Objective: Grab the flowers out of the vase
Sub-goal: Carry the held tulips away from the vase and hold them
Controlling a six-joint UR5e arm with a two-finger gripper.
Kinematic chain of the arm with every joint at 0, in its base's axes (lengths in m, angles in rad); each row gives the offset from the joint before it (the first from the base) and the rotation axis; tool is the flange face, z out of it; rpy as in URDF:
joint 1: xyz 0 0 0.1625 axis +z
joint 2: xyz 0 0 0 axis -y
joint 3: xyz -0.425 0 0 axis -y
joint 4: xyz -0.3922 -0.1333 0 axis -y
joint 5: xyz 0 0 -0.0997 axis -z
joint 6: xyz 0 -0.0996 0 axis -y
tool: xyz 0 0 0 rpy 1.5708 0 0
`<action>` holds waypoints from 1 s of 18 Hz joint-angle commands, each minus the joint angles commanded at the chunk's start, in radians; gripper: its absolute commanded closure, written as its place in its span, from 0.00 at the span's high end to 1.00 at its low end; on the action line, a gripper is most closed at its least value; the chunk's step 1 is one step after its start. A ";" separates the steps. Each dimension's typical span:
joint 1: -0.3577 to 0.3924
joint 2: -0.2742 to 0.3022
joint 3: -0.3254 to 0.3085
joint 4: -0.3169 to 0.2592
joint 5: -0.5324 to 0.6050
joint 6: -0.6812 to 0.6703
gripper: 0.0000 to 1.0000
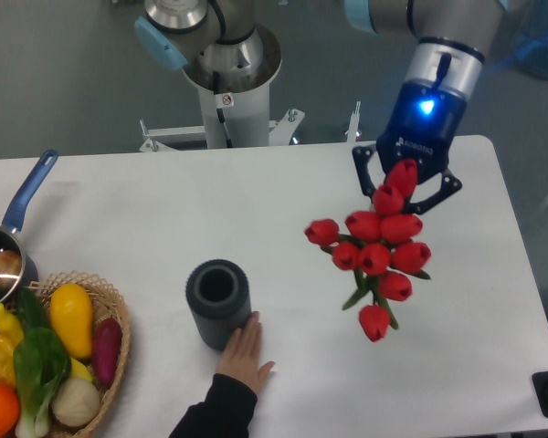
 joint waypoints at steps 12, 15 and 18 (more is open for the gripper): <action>-0.037 -0.075 -0.018 -0.003 0.387 0.164 0.13; -0.052 -0.104 -0.003 0.000 0.469 0.236 0.09; -0.072 -0.118 0.006 -0.002 0.500 0.282 0.09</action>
